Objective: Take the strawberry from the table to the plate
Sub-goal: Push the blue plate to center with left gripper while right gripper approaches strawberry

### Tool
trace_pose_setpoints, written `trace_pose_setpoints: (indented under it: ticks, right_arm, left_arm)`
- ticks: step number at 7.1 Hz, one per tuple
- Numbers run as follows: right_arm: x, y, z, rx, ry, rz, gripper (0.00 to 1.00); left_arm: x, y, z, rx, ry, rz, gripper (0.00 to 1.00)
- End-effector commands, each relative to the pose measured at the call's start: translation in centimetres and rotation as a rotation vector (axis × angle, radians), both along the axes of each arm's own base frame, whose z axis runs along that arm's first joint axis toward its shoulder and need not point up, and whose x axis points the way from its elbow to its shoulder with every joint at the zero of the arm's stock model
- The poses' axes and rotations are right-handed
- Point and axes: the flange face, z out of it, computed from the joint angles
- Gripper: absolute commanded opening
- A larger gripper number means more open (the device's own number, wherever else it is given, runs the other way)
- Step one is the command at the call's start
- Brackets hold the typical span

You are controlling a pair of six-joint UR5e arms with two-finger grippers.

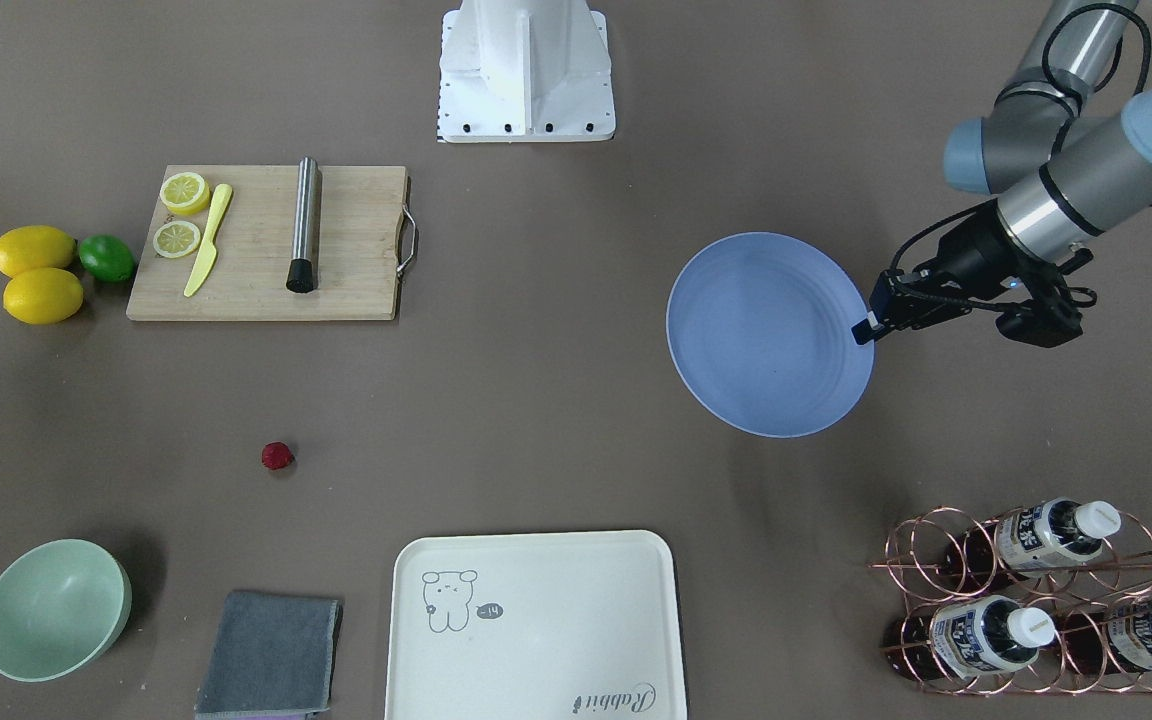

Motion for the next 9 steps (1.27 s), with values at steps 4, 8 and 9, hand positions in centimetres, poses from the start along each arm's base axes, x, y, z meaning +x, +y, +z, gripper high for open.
trace_pose_setpoints:
  ticks: [4, 8, 9]
  right_arm:
    - [-13.5, -1.5, -1.7, -0.06, -0.009, 0.148, 1.0]
    - [-17.7, -0.1, -2.7, -0.115, -0.019, 0.151, 1.0]
    - [-18.1, 0.1, -2.7, -0.115, -0.018, 0.146, 1.0]
  left_arm:
    - [20.5, 10.6, -12.5, -0.053, -0.09, -0.1, 0.0]
    - [27.5, 16.1, -11.8, -0.066, -0.121, -0.132, 0.0]
    - [28.5, 15.7, -12.0, -0.09, -0.119, -0.168, 0.0]
